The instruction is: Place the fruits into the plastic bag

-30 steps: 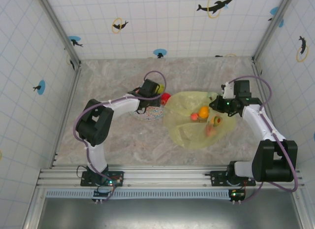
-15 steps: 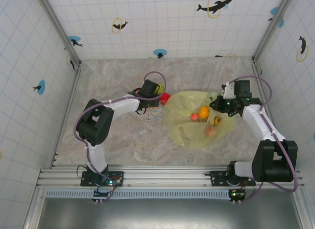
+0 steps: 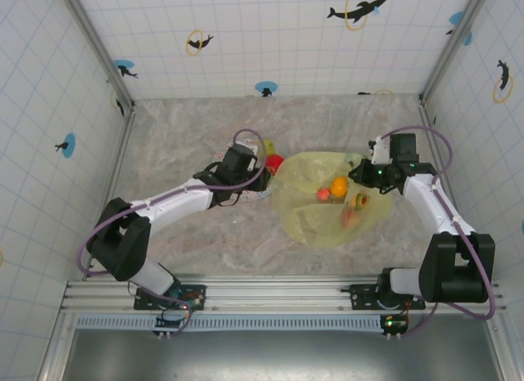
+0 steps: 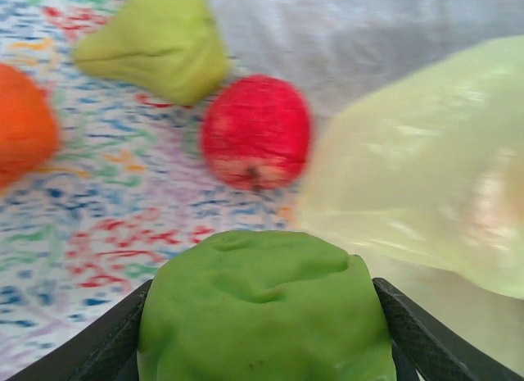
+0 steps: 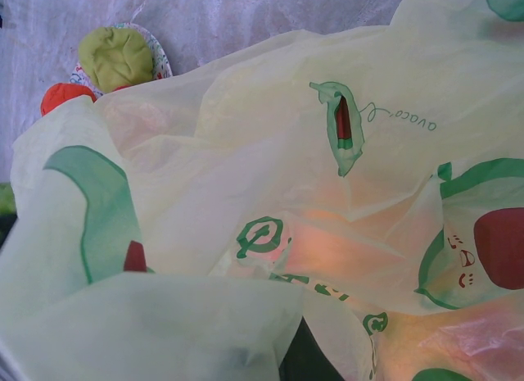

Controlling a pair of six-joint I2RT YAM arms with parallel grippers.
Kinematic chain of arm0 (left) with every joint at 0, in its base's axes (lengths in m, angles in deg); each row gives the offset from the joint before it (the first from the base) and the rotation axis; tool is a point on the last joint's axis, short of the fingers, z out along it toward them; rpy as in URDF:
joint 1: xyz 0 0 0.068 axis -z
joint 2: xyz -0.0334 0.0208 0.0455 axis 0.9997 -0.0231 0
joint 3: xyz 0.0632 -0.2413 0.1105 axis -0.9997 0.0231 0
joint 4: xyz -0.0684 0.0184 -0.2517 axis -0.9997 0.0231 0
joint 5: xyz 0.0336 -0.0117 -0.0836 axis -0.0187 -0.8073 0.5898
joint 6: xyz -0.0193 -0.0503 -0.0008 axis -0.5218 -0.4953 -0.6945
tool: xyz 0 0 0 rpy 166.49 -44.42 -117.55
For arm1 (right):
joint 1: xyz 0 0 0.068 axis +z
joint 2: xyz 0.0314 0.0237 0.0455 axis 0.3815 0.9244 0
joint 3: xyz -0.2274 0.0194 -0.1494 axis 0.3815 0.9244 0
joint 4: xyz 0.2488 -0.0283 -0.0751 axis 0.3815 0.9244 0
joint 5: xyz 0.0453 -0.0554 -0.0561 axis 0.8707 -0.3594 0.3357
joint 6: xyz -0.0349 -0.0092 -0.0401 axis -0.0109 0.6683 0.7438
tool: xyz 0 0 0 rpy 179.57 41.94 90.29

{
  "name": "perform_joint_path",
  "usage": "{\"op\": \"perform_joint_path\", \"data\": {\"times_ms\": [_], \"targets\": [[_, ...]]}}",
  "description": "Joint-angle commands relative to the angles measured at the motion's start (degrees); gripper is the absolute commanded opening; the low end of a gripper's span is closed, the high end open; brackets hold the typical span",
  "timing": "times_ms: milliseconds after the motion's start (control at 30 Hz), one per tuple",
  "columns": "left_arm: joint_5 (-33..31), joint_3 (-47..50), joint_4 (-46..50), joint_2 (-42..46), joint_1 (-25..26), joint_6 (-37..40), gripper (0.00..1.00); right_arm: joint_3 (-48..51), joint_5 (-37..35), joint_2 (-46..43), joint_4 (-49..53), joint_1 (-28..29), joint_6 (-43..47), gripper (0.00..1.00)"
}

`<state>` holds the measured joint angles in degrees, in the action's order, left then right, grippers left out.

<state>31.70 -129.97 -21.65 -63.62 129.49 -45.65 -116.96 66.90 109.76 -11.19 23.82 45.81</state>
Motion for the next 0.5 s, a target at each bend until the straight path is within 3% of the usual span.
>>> {"op": "perform_joint_path", "data": {"times_ms": [0, 233, 467], "targets": [[7.4, 0.5, -4.8, 0.0, 3.1, -1.7, 0.55, 0.3, 1.2, -0.7, -0.7, -0.3, 0.0, 0.00], [11.6, -0.7, -6.1, -5.7, 10.0, 1.8, 0.54, -0.3, 3.0, -1.0, -1.7, -0.2, -1.4, 0.00], [15.0, -3.5, -8.1, -10.7, 12.4, 4.2, 0.53, 0.5, 6.6, -1.4, -6.7, 0.9, -5.8, 0.00]]}}
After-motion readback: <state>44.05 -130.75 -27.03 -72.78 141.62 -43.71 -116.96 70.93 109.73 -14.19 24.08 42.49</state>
